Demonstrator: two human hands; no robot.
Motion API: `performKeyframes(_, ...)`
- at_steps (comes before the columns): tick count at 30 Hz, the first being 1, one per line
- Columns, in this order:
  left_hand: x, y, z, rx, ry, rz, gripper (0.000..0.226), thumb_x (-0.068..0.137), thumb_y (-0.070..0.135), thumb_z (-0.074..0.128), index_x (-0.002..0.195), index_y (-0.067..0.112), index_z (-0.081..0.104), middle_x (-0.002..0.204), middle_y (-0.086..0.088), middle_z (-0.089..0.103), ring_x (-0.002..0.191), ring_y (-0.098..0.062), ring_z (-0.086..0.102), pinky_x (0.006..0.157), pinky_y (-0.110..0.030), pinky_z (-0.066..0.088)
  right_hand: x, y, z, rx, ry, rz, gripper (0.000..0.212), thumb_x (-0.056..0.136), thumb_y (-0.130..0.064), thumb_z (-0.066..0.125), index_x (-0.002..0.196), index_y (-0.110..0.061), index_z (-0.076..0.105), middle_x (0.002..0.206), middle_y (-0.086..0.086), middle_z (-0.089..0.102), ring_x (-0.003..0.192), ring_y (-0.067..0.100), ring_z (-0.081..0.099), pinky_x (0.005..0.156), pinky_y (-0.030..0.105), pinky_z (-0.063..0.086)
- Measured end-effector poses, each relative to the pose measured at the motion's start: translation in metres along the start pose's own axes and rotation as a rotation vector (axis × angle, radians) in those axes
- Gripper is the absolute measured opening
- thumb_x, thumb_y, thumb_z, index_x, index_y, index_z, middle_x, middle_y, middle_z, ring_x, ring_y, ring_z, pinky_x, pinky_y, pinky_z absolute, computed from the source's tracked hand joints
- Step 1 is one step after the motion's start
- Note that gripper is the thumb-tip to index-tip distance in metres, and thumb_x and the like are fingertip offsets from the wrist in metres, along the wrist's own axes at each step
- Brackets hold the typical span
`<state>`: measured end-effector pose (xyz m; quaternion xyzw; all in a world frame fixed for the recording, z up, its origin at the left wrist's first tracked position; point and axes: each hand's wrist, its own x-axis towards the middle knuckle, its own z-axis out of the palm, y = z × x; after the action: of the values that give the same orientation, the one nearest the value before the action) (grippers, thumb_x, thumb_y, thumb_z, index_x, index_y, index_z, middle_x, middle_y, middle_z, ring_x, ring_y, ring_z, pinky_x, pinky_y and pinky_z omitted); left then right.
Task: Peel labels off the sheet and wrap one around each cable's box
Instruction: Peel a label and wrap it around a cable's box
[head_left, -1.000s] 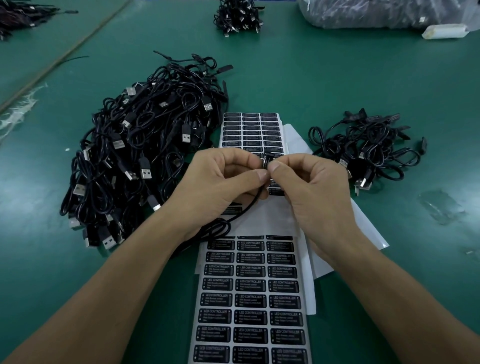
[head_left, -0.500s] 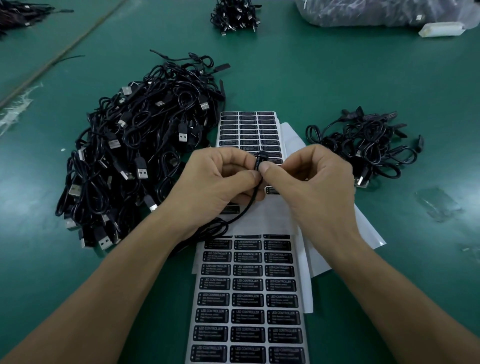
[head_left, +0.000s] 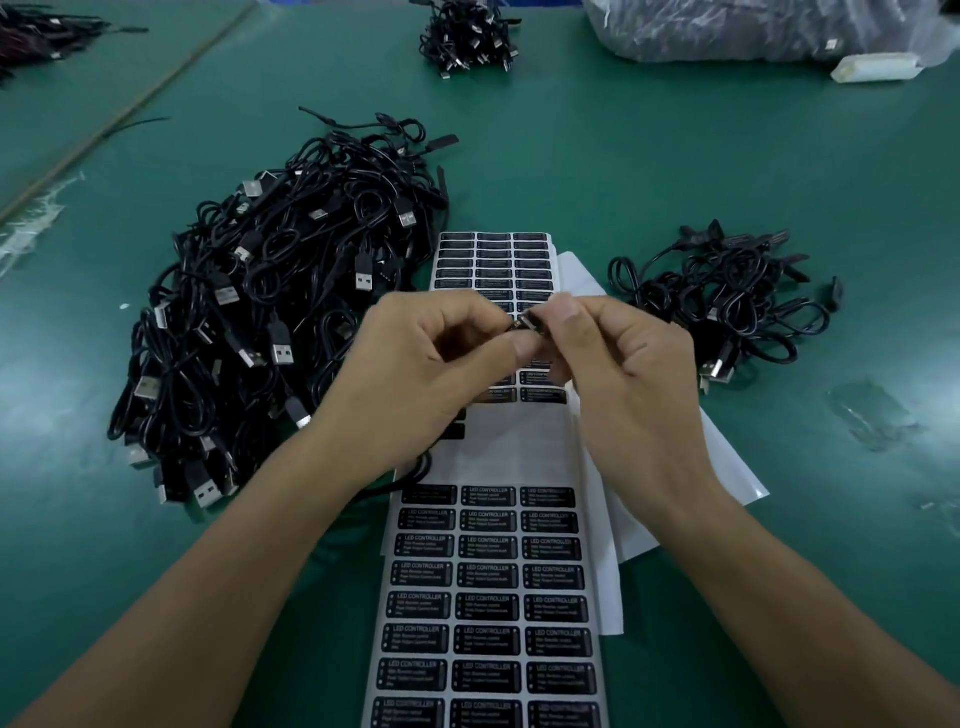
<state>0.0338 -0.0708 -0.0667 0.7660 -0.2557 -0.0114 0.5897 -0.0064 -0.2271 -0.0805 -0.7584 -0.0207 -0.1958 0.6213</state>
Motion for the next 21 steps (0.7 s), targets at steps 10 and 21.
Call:
performKeyframes(10, 0.004, 0.022, -0.016, -0.124, 0.189, 0.231, 0.003, 0.093, 0.017, 0.067, 0.092, 0.02, 0.066, 0.062, 0.0, 0.062, 0.056, -0.011, 0.058, 0.056, -0.024, 0.05, -0.016, -0.004, 0.014, -0.418, -0.34, -0.159, 0.041, 0.082, -0.057, 0.072, 0.112, -0.028, 0.072, 0.088, -0.014, 0.063, 0.087, 0.002, 0.052, 0.074, 0.02, 0.04)
performKeyframes(21, 0.006, 0.024, -0.022, -0.391, 0.372, 0.065, 0.025, 0.1, 0.021, 0.054, 0.076, 0.024, 0.061, 0.066, 0.005, 0.069, 0.056, -0.012, 0.063, 0.053, -0.025, 0.052, -0.015, -0.012, 0.015, 0.052, -0.369, -0.028, 0.017, 0.097, -0.026, 0.064, 0.081, -0.022, 0.069, 0.066, -0.006, 0.058, 0.059, 0.003, 0.047, 0.056, 0.02, 0.041)
